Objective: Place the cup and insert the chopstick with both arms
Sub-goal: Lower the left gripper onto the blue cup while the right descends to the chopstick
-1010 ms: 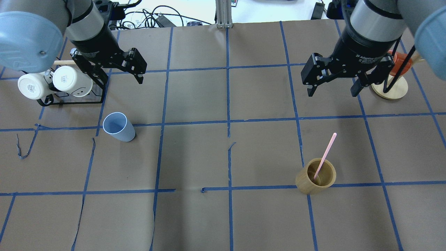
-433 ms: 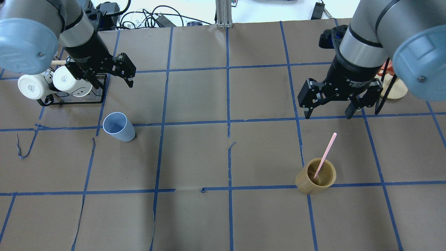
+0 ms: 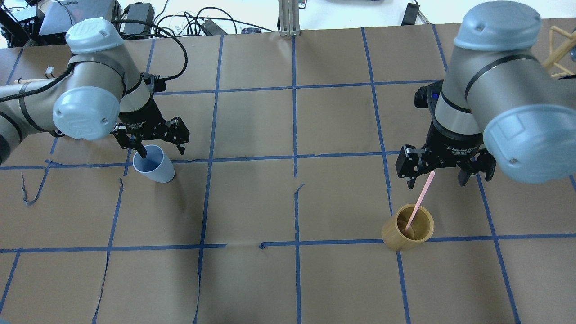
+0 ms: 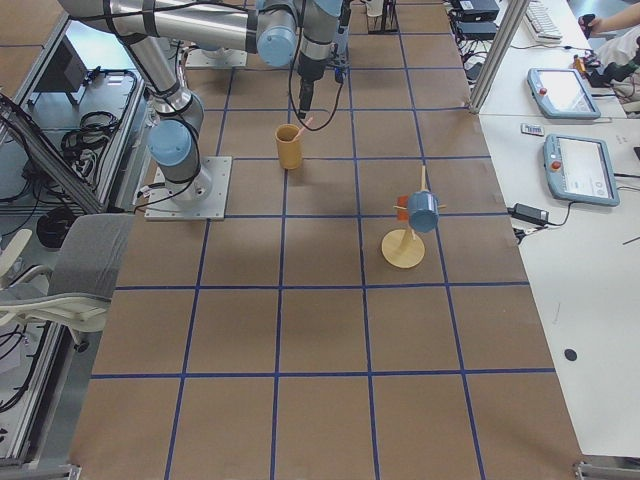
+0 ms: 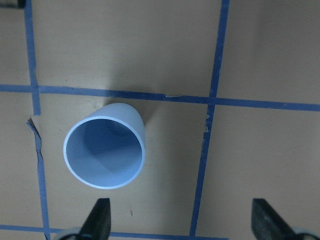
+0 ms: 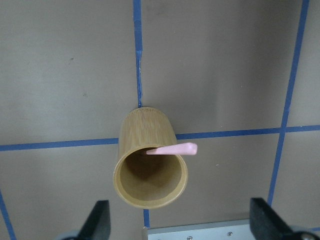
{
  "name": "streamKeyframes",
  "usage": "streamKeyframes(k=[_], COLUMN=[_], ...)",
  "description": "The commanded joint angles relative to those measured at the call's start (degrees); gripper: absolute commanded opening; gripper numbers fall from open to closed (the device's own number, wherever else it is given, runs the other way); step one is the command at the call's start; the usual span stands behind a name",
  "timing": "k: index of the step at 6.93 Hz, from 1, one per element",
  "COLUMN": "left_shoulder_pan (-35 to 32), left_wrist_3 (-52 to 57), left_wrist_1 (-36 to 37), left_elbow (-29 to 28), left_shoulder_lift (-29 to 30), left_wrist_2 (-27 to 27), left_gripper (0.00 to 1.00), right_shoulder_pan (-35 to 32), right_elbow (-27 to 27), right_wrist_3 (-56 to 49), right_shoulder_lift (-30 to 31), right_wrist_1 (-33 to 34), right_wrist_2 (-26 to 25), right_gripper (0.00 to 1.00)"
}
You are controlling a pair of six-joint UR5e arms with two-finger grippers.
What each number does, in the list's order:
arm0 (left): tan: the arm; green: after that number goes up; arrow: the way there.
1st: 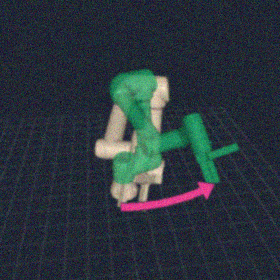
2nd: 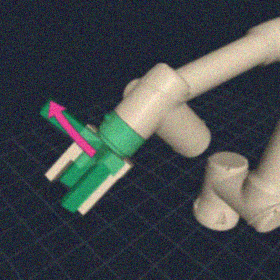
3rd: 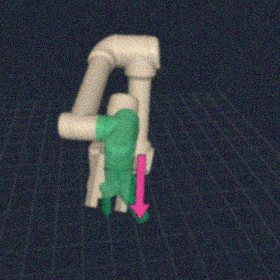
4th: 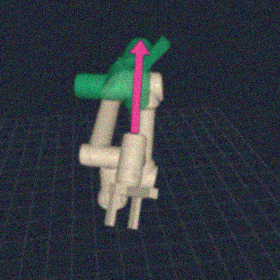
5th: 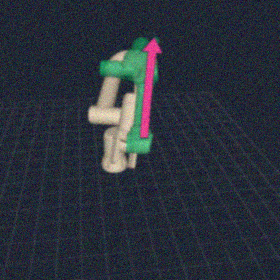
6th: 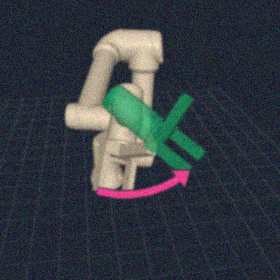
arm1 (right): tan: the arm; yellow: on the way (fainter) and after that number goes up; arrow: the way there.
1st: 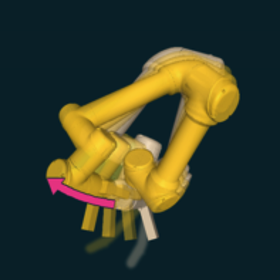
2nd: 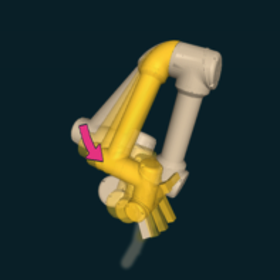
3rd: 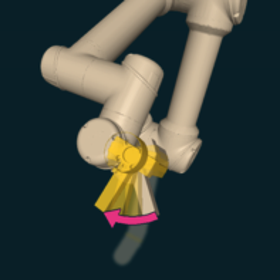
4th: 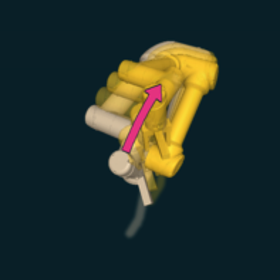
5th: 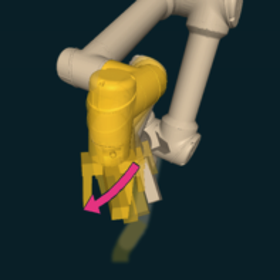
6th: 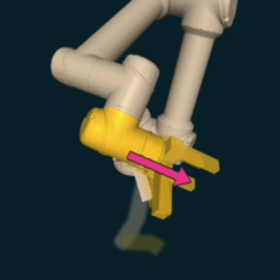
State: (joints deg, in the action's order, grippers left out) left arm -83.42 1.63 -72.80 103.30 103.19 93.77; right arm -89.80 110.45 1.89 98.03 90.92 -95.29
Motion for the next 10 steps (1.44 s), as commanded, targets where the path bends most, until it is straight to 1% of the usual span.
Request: streamKeyframes(k=[1,2,3,4,5,6,7,8,9,10], left_shoulder_pan=[0.01,0.01,0.01,-0.25,-0.34,-0.34,-0.69,-1.91,-4.36,-10.04], left_wrist_3=[0.39,0.57,0.57,0.57,0.48,0.57,-0.22,-1.44,-6.41,-15.16], left_wrist_1=[3.90,4.33,4.51,4.51,4.60,4.86,5.65,5.57,5.05,4.69], left_elbow=[0.94,1.64,1.82,2.00,2.08,1.91,1.04,-1.58,-5.35,-7.56], left_shoulder_lift=[1.74,2.10,2.37,2.37,2.37,2.28,1.50,1.23,2.88,3.24], left_wrist_2=[3.26,3.26,3.26,3.34,3.34,3.35,3.17,1.25,-0.24,-0.78], left_gripper=[0.80,0.38,0.09,0.00,0.00,0.00,0.00,0.00,0.00,0.00], right_shoulder_pan=[0.06,0.06,0.06,0.06,-0.03,0.06,0.06,0.06,-0.03,-0.03], right_elbow=[6.33,6.53,6.62,6.88,7.14,8.45,8.73,8.73,8.73,8.73], right_wrist_3=[-0.30,-0.13,0.31,0.48,0.66,1.27,1.28,1.28,1.36,1.37], right_shoulder_lift=[2.95,3.04,3.13,3.04,3.04,3.04,3.04,2.61,2.52,2.52], right_wrist_1=[7.48,12.65,14.10,14.11,14.11,14.11,14.89,15.60,16.47,16.92], right_wrist_2=[-0.16,-0.25,-0.07,-0.07,-0.07,-0.07,-0.07,-0.07,-0.07,-0.07], right_gripper=[0.98,0.97,0.95,0.79,0.62,0.41,0.42,0.41,0.38,0.37])
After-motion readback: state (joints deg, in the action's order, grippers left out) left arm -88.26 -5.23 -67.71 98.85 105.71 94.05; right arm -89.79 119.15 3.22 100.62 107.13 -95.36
